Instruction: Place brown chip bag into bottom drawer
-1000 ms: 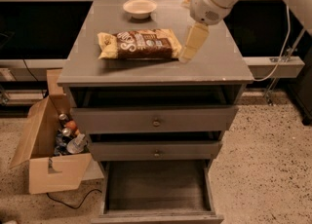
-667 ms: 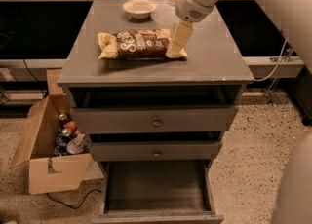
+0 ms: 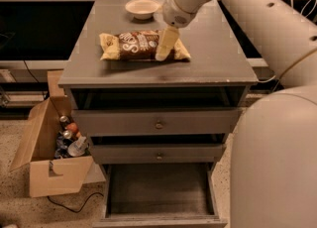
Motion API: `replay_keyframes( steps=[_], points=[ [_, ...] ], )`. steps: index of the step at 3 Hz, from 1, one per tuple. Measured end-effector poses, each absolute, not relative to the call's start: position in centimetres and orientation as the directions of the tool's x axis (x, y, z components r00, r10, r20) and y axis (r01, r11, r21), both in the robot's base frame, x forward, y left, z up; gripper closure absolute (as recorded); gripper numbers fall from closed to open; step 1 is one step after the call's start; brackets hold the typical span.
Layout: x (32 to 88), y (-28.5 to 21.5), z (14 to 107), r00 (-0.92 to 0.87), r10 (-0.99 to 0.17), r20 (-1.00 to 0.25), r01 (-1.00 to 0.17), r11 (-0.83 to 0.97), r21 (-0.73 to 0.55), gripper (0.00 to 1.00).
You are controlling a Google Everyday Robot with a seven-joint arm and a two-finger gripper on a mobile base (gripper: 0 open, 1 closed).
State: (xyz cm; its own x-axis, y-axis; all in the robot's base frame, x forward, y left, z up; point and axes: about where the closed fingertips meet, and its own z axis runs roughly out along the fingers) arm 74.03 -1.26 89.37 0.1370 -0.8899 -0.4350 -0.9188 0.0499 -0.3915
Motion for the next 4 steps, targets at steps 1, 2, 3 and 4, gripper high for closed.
replay_keyframes(
  steps=[1,2,3,4],
  points=[
    [75.3,1.1,87.2,0.141,-0.875,-0.463,-0.936,0.035,-0.351,0.00],
    [75.7,2.5,86.1,0.143,-0.862,-0.486,-0.945,0.026,-0.325,0.00],
    [75.7,3.6,85.4,0.144,-0.839,-0.525,-0.951,0.030,-0.308,0.19],
    [75.6,4.2,84.9,0.139,-0.816,-0.561,-0.956,0.038,-0.292,0.42]
  ],
)
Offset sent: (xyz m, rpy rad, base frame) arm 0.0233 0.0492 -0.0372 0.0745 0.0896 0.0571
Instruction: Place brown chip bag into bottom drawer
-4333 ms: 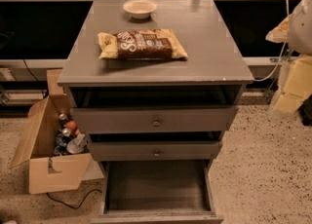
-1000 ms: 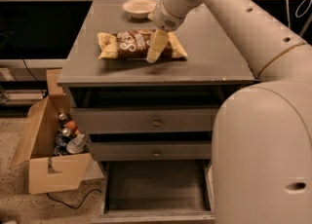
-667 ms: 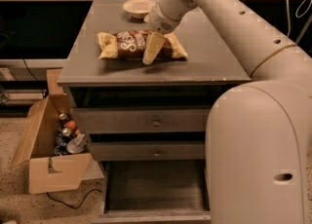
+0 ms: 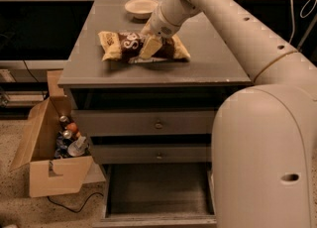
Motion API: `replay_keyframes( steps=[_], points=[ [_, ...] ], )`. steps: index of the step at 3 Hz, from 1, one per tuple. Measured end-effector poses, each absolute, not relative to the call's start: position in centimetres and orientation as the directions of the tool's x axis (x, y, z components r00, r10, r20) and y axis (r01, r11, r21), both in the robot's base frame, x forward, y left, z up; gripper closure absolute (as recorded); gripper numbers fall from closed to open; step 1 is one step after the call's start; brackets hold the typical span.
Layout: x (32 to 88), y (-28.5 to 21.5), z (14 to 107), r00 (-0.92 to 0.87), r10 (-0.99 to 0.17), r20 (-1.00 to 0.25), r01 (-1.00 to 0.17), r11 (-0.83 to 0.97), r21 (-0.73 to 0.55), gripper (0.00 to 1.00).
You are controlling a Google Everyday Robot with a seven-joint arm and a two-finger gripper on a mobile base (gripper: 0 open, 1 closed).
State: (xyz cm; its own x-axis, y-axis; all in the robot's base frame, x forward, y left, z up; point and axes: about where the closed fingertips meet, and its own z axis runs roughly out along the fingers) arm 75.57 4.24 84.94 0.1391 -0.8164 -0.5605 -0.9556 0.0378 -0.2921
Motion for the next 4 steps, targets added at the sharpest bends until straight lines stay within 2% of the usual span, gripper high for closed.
replay_keyframes(
  steps=[1,2,3,4],
  points=[
    [74.4,4.2,87.0,0.174,-0.760,-0.626,-0.945,0.049,-0.323,0.74],
    [71.4,1.5,90.7,0.217,-0.709,-0.671,-0.919,0.084,-0.385,0.96],
    [66.4,-3.9,93.9,0.198,-0.734,-0.649,-0.895,0.135,-0.425,1.00],
    [59.5,-8.6,95.8,0.120,-0.794,-0.596,-0.895,0.172,-0.411,1.00]
  ],
)
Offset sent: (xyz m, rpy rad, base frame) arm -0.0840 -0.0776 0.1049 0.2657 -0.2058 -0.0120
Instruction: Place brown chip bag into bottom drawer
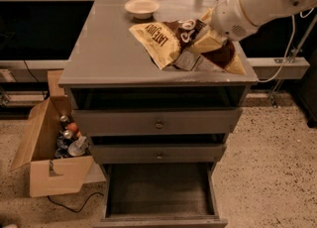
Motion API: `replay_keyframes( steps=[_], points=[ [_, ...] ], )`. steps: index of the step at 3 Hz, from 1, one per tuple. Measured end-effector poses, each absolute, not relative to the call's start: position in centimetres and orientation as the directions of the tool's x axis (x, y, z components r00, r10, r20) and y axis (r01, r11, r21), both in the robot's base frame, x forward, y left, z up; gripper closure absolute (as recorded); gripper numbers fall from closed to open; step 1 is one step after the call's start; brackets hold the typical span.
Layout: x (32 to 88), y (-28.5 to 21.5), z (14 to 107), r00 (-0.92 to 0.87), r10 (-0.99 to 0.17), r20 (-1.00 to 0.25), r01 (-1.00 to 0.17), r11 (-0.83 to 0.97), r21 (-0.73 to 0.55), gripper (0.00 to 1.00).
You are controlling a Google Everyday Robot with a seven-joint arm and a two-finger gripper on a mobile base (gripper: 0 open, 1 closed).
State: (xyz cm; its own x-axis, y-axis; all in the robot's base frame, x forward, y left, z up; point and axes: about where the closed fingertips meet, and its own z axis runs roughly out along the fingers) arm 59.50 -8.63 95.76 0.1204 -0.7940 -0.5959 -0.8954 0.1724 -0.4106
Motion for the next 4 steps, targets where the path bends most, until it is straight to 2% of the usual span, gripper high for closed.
replay_keyframes(
  steps=[1,3,4],
  points=[
    [55.0,-9.7,95.5,0.073,-0.807,-0.586,-0.921,0.170,-0.349,1.00],
    [53.6,-9.7,93.2,0.061,-0.793,-0.606,-0.934,0.169,-0.315,1.00],
    [50.6,-9.5,89.4,0.029,-0.777,-0.629,-0.947,0.180,-0.265,1.00]
  ],
)
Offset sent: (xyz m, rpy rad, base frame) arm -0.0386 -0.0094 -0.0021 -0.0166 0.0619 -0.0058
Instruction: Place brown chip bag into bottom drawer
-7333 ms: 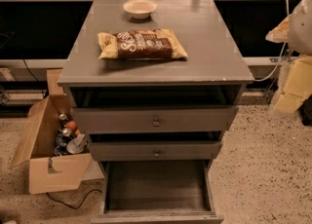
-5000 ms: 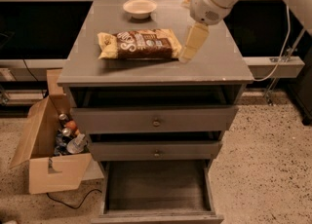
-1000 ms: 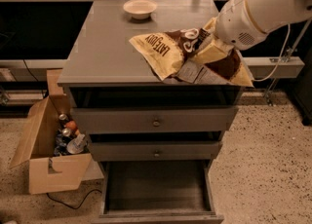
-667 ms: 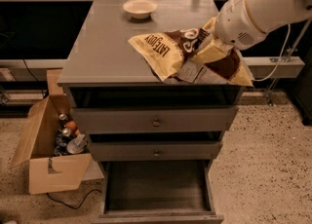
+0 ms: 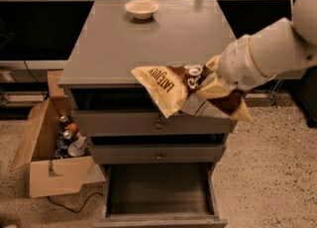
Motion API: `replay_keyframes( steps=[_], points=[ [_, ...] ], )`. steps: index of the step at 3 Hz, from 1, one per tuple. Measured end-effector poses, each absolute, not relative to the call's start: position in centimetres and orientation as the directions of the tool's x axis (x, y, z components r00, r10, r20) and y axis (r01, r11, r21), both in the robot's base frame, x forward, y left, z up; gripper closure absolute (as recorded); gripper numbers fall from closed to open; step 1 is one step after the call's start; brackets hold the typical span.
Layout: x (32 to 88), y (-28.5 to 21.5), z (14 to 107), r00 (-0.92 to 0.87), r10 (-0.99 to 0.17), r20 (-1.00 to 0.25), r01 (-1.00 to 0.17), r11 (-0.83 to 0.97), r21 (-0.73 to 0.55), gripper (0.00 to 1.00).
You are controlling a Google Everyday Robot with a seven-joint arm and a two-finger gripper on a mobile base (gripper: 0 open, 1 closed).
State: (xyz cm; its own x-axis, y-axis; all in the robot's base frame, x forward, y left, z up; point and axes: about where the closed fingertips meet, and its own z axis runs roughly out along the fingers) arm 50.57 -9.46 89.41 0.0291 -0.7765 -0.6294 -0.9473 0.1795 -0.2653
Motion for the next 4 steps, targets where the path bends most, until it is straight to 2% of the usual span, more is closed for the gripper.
replay_keyframes(
  steps=[2,4],
  points=[
    [44.0,-8.5,80.4,-0.093,-0.782,-0.616,-0.961,0.233,-0.151,1.00],
    [43.8,-8.2,79.3,-0.104,-0.775,-0.624,-0.963,0.235,-0.131,1.00]
  ],
)
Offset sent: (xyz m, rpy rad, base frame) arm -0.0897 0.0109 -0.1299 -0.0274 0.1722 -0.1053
